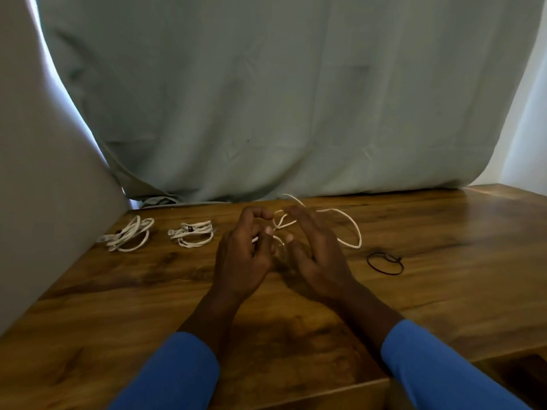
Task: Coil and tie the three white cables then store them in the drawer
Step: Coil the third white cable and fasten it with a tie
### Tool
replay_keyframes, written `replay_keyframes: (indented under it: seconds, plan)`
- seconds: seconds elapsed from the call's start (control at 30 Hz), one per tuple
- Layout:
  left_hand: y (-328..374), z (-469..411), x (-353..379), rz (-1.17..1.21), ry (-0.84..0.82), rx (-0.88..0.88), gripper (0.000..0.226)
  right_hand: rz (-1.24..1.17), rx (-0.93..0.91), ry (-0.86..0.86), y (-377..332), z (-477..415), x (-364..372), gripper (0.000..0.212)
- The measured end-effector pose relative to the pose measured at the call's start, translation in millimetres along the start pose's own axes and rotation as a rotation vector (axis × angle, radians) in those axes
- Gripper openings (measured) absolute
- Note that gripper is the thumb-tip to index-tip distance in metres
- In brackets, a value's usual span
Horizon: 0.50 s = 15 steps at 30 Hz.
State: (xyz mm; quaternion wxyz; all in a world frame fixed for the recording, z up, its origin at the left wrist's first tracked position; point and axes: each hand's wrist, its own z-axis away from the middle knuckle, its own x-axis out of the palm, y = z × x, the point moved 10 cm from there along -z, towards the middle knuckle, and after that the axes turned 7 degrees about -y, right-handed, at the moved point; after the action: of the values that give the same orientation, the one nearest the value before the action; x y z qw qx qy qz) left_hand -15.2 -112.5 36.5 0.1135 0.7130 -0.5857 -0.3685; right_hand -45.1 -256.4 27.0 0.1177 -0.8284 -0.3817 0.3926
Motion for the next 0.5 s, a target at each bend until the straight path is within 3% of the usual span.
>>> replay_keyframes:
  seconds: [0.13,0.3,0.4,0.43,0.5]
  plan:
    - [13,-1,3,0.069,0.025,0.068,0.017,-0.246,-0.011,-0.096,-11,1,23,0.028]
    - [34,-2,2,0.032,-0.001,0.156,0.030,-0.490,0.124,-0.113,-4,1,18,0.031]
    - [40,-20,-8,0.028,-0.019,0.182,0.021,-0.536,0.169,-0.167,-4,-8,15,0.042]
    - [39,-29,-8,0.106,-0.055,0.173,0.018,-0.664,0.230,-0.186,-2,-9,18,0.049]
    - [33,-49,-10,0.310,-0.088,0.121,0.032,-1.044,0.345,-0.246,-10,-13,27,0.053]
